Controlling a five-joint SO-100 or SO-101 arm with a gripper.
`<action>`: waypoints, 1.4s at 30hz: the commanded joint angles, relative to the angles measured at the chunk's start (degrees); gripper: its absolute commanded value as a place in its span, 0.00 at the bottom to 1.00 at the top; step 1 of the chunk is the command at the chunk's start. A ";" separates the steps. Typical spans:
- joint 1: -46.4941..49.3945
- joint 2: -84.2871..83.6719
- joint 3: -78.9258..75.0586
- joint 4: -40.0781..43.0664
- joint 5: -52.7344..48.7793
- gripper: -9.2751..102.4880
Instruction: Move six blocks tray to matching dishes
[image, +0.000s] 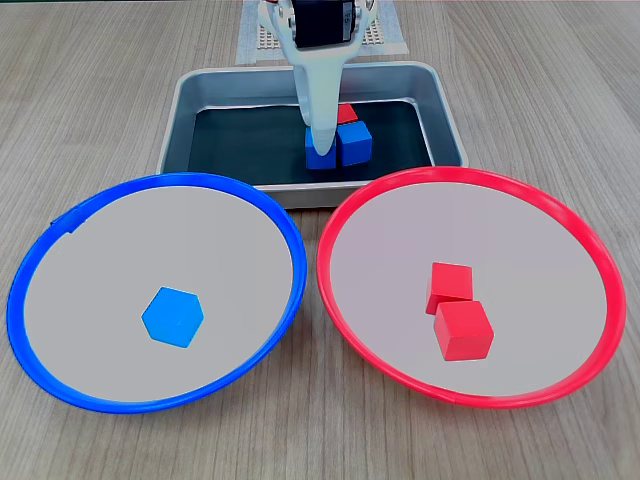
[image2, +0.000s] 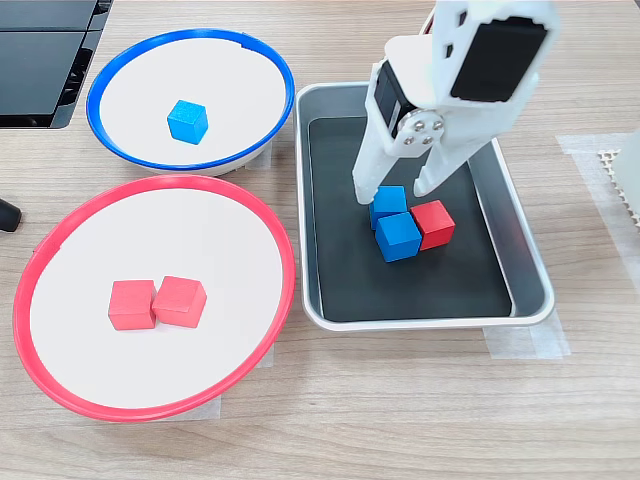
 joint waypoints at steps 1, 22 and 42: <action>0.26 -1.05 -1.05 -1.58 -0.62 0.24; 11.25 -12.66 -29.27 -13.89 -11.43 0.08; -0.18 1.85 -14.85 9.67 -64.86 0.08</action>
